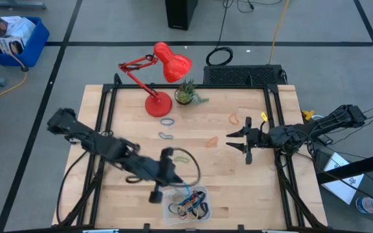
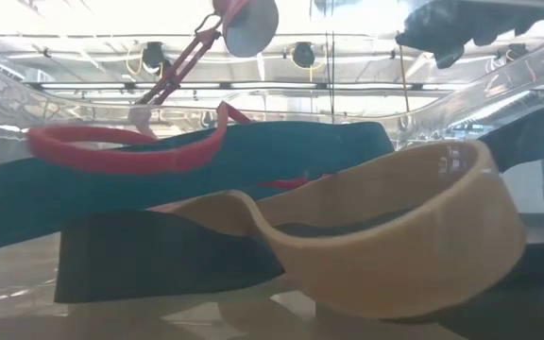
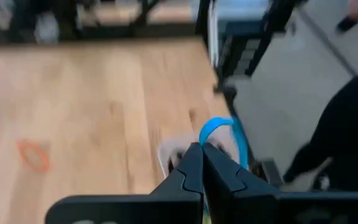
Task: Pick and place rubber bands into bin
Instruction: Put the blue rubber band into the transparent bin
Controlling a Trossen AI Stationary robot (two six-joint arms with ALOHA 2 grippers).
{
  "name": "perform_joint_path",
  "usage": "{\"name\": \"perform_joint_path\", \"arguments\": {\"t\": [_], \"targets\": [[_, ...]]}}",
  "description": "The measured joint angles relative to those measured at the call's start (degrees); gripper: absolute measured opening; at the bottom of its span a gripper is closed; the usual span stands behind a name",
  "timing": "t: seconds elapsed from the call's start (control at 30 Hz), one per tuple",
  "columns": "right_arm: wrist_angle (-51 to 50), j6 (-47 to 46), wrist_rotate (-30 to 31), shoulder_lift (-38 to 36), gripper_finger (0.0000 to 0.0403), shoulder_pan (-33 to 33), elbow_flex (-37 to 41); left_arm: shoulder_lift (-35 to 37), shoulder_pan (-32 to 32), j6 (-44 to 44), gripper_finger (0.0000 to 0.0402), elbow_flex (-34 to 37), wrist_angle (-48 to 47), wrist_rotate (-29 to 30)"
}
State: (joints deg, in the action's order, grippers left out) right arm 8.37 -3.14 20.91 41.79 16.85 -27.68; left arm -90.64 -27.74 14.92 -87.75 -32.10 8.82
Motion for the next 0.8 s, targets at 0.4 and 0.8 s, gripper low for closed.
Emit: {"name": "perform_joint_path", "arguments": {"t": [0.4, 0.8], "targets": [[-4.0, 2.48, 0.02, 0.02, 0.0134, -0.03, 0.0, -15.13, -0.55, 6.15, 0.0001, -0.49, -2.71, -8.75], [-8.3, 2.39, 0.02, 0.02, 0.0134, -0.03, 0.0, -23.77, -0.08, 8.43, 0.0006, -0.49, -2.78, -10.47]]}}
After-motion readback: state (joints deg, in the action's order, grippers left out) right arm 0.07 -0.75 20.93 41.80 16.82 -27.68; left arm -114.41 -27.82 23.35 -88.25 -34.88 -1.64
